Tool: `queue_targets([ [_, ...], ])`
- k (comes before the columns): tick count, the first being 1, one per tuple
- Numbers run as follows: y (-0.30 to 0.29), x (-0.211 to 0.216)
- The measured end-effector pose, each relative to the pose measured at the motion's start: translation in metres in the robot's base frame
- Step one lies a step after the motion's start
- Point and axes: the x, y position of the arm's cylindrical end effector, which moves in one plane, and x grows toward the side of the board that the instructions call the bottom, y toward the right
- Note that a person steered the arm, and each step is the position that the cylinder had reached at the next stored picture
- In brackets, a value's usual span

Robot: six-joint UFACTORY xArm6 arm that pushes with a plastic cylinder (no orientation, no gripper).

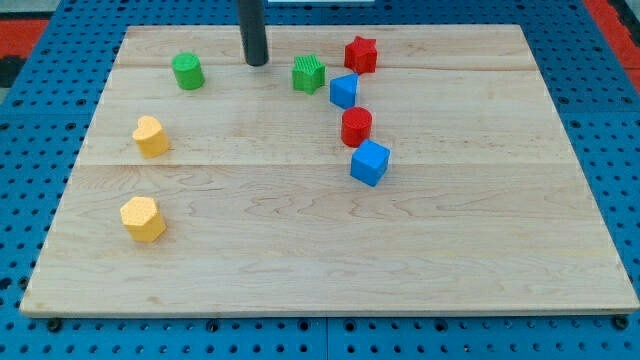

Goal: Move the green star towards center right

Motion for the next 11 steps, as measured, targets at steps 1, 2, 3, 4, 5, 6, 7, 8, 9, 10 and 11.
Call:
queue_targets([
  [1, 0.074, 0.018],
  [2, 0.183, 0.018],
  [3, 0.248, 0.018],
  [4, 0.269, 0.018],
  [5, 0.273, 0.017],
  [6, 0.280, 0.013],
  [7, 0.280, 0.008],
  [8, 0.220, -0.003],
  [9, 0.176, 0.023],
  [10, 0.230, 0.058],
  [11, 0.263, 0.079],
])
